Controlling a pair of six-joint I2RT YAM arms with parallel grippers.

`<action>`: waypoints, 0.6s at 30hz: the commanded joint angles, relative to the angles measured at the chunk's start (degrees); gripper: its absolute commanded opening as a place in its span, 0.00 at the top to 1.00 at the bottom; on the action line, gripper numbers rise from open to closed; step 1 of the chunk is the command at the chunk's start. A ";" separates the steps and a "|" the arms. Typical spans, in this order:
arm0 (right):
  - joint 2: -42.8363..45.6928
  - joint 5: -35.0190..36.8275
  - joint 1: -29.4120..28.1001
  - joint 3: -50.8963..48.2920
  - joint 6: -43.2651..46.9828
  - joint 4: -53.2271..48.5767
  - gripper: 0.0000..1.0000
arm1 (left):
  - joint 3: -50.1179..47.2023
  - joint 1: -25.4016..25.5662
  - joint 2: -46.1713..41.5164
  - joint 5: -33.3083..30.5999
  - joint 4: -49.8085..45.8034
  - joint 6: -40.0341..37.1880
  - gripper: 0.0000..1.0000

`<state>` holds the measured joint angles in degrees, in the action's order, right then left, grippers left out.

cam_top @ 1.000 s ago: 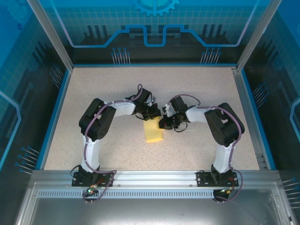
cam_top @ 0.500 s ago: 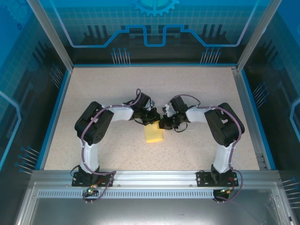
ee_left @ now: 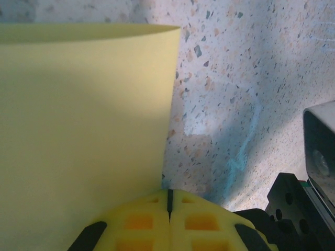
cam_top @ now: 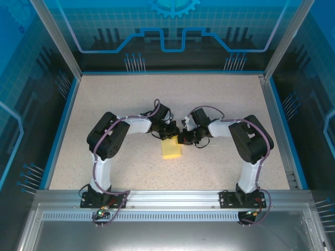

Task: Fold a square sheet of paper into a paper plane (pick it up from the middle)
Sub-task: First fold in half a square sheet of paper at the center of the table.

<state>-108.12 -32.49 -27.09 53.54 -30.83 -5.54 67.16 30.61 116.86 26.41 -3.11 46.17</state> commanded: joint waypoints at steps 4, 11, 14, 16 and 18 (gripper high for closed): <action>1.41 -0.42 -0.56 -5.70 2.70 -7.82 0.97 | -1.13 -0.40 3.52 -5.74 -1.37 -1.00 1.00; 4.63 -1.39 -1.87 -10.04 2.79 -7.58 0.96 | -1.32 -0.55 3.77 -5.93 -1.46 -1.17 1.00; 5.94 -1.61 -2.08 -11.78 2.62 -7.39 0.96 | -1.43 -0.55 3.88 -5.85 -1.37 -1.19 1.00; 6.84 -1.98 -2.37 -12.84 2.57 -7.29 0.97 | -1.44 -0.57 3.89 -5.76 -1.30 -1.19 1.00; 7.91 -2.14 -2.83 -13.75 2.77 -7.29 0.96 | -1.41 -0.60 3.98 -5.72 -1.26 -1.35 1.00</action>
<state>-100.47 -33.45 -28.05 43.13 -28.86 -3.99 67.16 30.55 116.95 26.46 -2.96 46.17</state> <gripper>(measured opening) 0.040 0.068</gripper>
